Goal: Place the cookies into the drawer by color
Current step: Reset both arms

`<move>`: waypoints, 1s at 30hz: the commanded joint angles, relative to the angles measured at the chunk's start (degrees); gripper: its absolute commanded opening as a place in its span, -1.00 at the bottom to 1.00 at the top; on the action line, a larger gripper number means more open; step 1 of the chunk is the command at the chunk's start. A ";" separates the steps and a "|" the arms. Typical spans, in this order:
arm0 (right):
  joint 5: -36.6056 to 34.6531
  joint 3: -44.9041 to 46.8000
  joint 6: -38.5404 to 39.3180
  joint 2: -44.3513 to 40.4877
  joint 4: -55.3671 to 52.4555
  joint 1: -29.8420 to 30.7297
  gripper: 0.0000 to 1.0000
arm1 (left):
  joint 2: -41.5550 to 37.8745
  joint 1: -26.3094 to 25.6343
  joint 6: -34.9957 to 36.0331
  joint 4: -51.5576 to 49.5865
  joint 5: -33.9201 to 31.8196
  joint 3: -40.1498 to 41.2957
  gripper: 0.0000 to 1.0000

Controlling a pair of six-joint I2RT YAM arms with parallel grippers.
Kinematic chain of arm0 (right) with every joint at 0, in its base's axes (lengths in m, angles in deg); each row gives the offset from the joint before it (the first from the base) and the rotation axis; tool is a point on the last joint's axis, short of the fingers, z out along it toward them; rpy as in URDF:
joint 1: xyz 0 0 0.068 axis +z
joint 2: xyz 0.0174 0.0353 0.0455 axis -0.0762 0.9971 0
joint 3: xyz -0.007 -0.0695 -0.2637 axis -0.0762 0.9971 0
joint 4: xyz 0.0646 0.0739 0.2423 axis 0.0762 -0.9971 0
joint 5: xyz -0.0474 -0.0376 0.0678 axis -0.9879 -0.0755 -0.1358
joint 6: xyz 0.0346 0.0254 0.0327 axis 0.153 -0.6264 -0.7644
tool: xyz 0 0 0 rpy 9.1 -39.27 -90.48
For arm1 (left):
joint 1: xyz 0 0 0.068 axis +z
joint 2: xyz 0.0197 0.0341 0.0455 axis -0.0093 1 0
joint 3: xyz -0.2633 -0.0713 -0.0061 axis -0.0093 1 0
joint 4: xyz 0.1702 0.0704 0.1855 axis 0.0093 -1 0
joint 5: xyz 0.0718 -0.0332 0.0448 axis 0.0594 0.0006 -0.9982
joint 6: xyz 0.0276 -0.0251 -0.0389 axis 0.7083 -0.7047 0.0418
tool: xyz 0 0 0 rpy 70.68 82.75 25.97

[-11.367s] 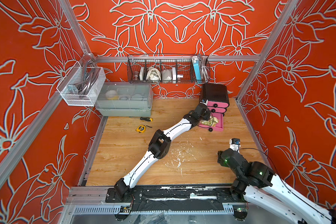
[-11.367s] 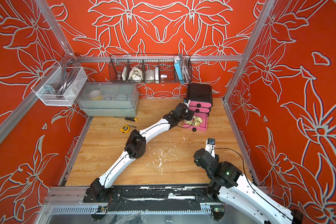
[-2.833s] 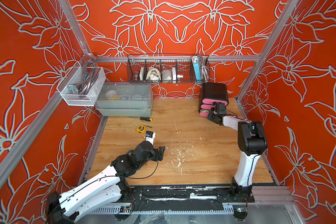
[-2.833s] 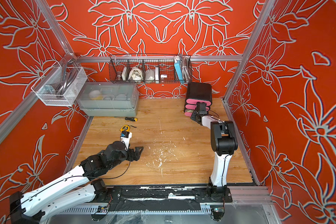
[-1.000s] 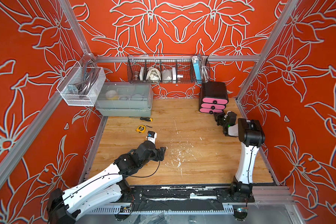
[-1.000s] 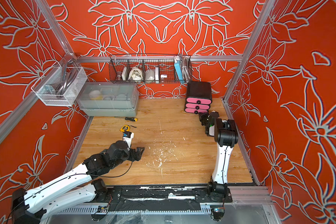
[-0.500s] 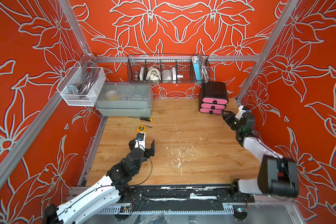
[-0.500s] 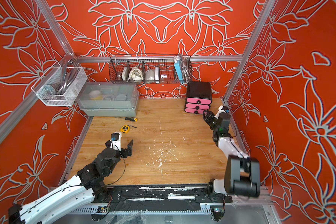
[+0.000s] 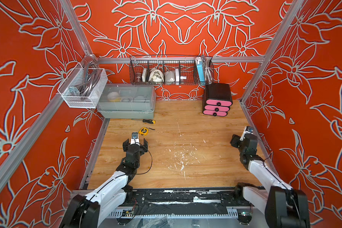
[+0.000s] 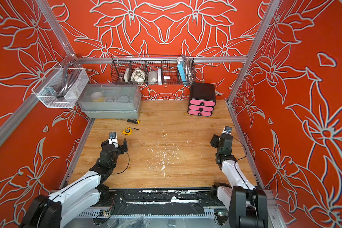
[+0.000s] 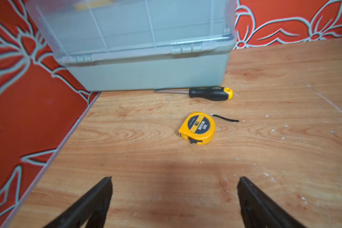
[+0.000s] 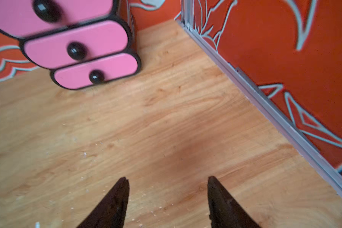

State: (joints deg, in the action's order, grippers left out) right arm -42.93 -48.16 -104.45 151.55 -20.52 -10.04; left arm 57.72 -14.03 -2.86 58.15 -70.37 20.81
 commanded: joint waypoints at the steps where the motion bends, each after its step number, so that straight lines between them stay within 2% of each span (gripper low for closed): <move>1: -0.68 0.01 3.70 6.51 11.76 0.56 0.36 | 8.98 2.86 -0.91 5.96 7.68 -3.94 0.96; 2: -1.04 -2.69 4.46 7.42 7.24 0.76 0.36 | 11.17 3.26 -0.41 6.67 8.09 -4.80 0.96; 4: -2.80 -2.56 8.00 9.50 11.84 1.93 0.38 | 13.78 3.77 1.36 4.47 10.23 -7.52 0.96; 6: -5.79 0.63 8.79 11.66 21.00 2.72 0.43 | 16.18 4.40 2.84 5.25 10.36 -8.80 0.96; 7: -6.74 -0.43 9.39 11.23 17.71 3.69 0.43 | 16.91 4.97 3.20 5.47 11.06 -9.21 0.96; 8: -6.70 -0.01 10.63 11.89 19.33 4.82 0.45 | 18.37 6.21 3.36 7.74 12.72 -8.69 0.96; 10: -3.94 2.13 13.59 15.17 25.88 6.45 0.47 | 21.67 9.18 1.39 14.36 14.35 -7.16 0.96; 11: -3.48 4.81 14.42 18.37 36.16 6.72 0.50 | 21.54 11.79 -0.54 12.18 18.00 -7.60 0.96; 13: -4.91 3.09 13.48 15.22 27.21 7.03 0.60 | 25.22 14.70 -2.16 17.61 22.55 -6.56 0.96; 14: -5.11 4.56 13.78 17.28 33.63 6.99 0.86 | 25.11 14.90 -2.41 19.01 22.48 -5.74 0.96; 15: -5.31 4.69 13.94 17.78 34.66 7.12 0.99 | 23.84 14.90 -2.59 14.53 22.46 -6.82 0.96; 16: -5.51 3.68 13.71 16.10 29.22 7.07 0.99 | 24.60 14.92 -2.53 16.69 22.28 -6.38 0.96; 19: -8.00 3.15 13.12 15.49 28.42 7.51 0.99 | 24.12 14.91 -2.49 15.79 22.36 -6.52 0.96; 30: -8.08 3.06 13.24 15.56 28.45 7.53 0.99 | 24.24 14.91 -2.44 16.10 22.31 -6.42 0.96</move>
State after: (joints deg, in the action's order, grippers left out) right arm -49.81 -44.33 -91.88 167.66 7.17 -2.89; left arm 82.44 0.72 -4.70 72.88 -48.95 14.43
